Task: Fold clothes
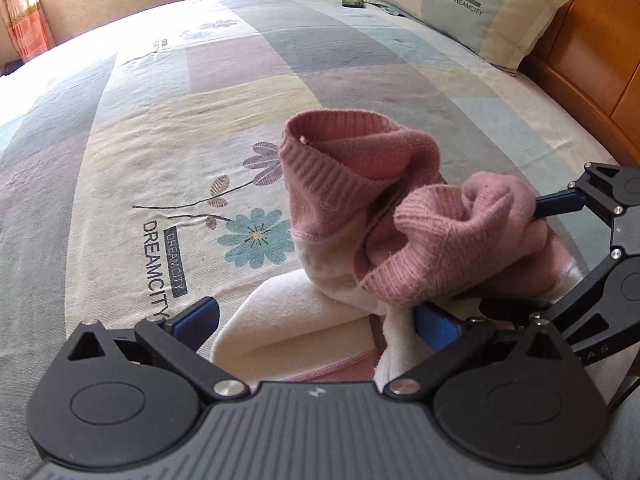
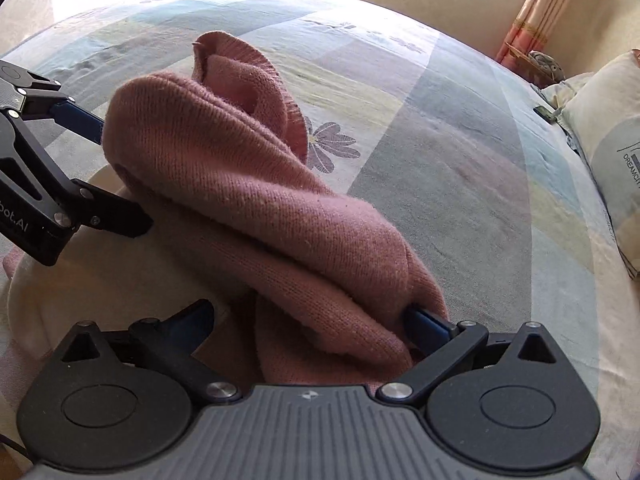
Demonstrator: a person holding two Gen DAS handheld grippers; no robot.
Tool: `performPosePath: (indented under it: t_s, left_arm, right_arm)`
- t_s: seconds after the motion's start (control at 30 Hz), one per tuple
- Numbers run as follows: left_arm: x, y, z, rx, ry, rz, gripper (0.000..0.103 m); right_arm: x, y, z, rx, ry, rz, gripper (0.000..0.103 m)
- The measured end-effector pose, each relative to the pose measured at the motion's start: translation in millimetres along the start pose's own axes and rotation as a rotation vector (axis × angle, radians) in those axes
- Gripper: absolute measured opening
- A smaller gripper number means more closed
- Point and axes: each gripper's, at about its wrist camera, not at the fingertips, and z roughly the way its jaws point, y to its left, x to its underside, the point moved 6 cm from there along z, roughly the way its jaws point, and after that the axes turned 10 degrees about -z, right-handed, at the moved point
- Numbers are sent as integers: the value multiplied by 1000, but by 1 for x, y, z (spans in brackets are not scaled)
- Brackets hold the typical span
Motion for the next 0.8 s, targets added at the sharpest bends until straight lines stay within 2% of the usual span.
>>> performPosePath:
  t_s: [0.07, 0.17, 0.33, 0.47, 0.6, 0.73, 0.8]
  left_arm:
    - [-2, 6, -16, 8, 39, -19, 102]
    - [-4, 17, -39, 27, 89, -61, 102]
    - [10, 34, -48, 66, 138, -106, 102]
    - [20, 36, -47, 94, 150, -130, 102]
    - [24, 34, -35, 90, 206, -155, 102]
    - [21, 25, -30, 70, 244, -150, 102]
    - [18, 20, -30, 49, 257, -158, 102]
  right_arm:
    - [-7, -3, -7, -15, 58, 52, 103]
    - [-19, -2, -19, -23, 96, 94, 103]
    - [-31, -2, -9, 81, 98, 84, 103]
    - [-33, -5, -1, 108, 127, 149, 103]
    - [-39, 2, -1, 170, 148, 121, 103]
    - [-44, 10, 3, 168, 149, 34, 103]
    - [-43, 1, 8, 144, 140, 30, 103]
